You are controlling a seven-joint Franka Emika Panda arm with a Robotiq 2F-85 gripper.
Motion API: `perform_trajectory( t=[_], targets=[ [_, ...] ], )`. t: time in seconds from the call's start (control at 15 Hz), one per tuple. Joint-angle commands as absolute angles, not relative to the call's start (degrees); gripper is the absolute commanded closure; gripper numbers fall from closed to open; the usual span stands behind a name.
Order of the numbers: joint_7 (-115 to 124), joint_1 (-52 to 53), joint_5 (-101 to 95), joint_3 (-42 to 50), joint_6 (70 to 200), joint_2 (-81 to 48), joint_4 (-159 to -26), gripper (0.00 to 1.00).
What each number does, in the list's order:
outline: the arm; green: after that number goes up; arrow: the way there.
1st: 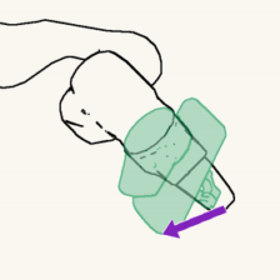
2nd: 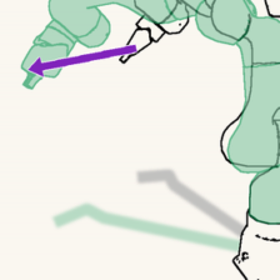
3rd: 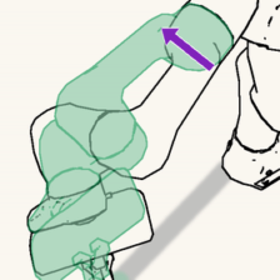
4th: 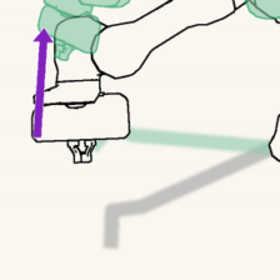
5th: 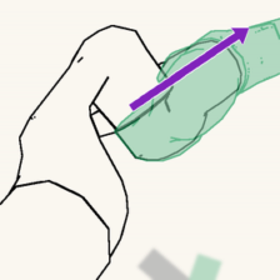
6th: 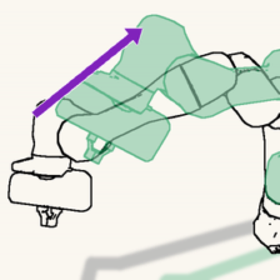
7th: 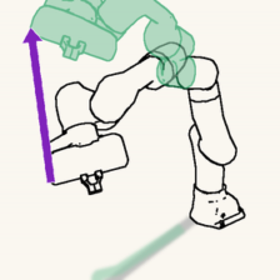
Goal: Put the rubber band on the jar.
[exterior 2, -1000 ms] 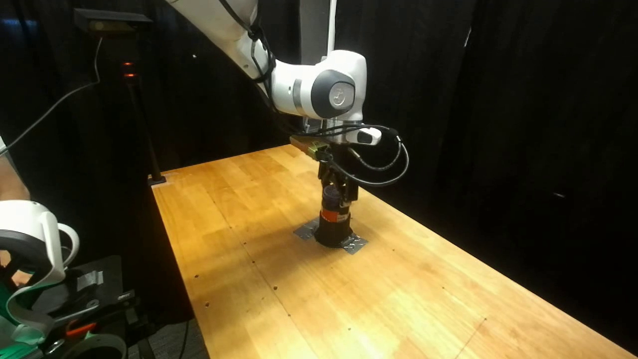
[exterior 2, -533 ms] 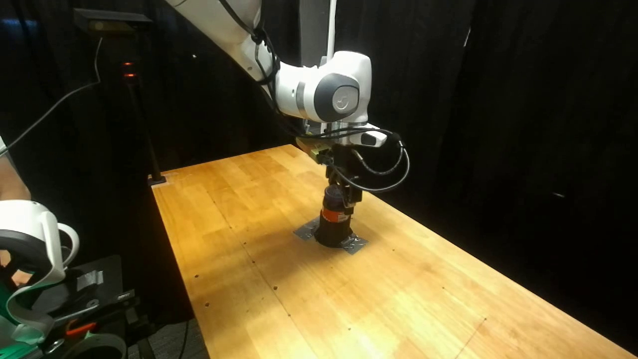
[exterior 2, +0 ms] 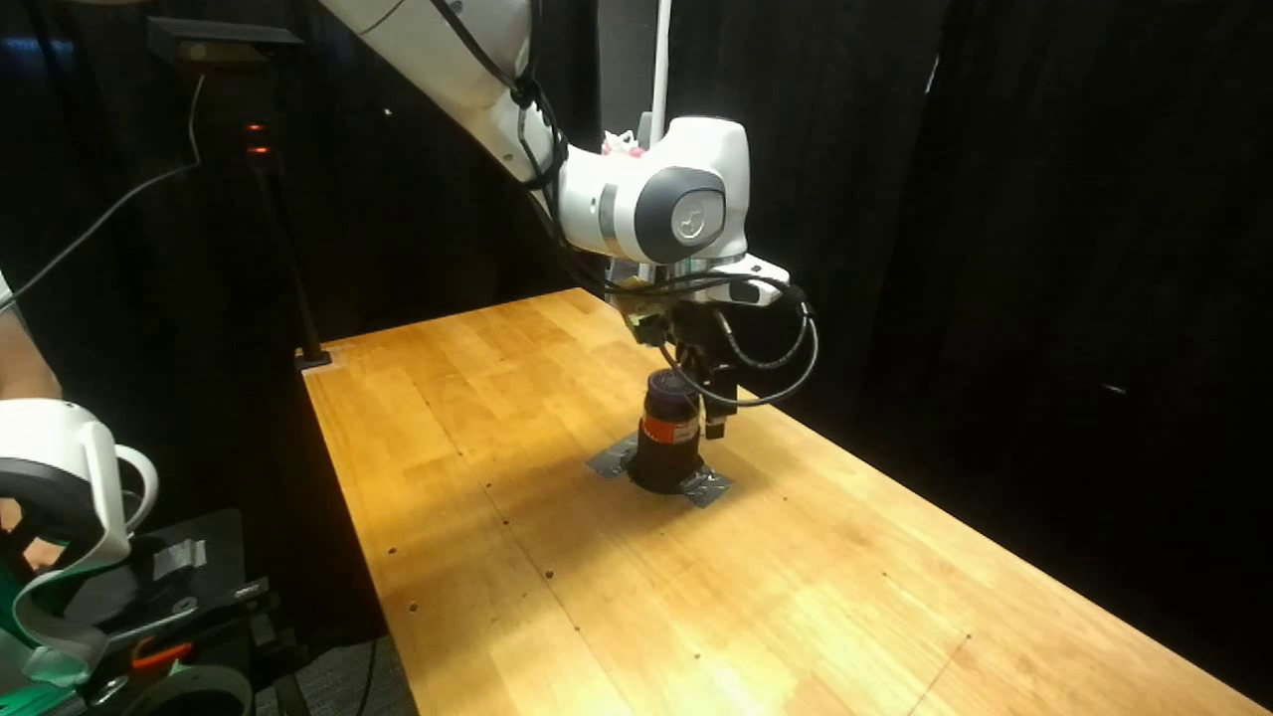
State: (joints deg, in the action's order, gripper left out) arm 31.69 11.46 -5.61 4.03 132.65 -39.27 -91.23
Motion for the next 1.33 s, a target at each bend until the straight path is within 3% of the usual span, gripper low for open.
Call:
perform_trajectory(
  t=[0.0, 1.0, 1.07, 1.13, 1.27],
  targets=[
    [32.42, 12.00, -5.47, 4.96, 131.91, -39.03, -92.03, 0.00],
    [25.00, 10.77, -1.75, 0.81, 134.46, -22.49, -114.87, 0.00],
    [25.58, 11.15, -2.54, 1.14, 136.11, -21.78, -116.31, 0.25],
    [25.87, 11.37, -2.93, 1.23, 137.99, -20.91, -117.88, 0.26],
    [26.78, 11.93, -3.69, 1.42, 143.18, -19.13, -121.35, 0.42]
  ],
)
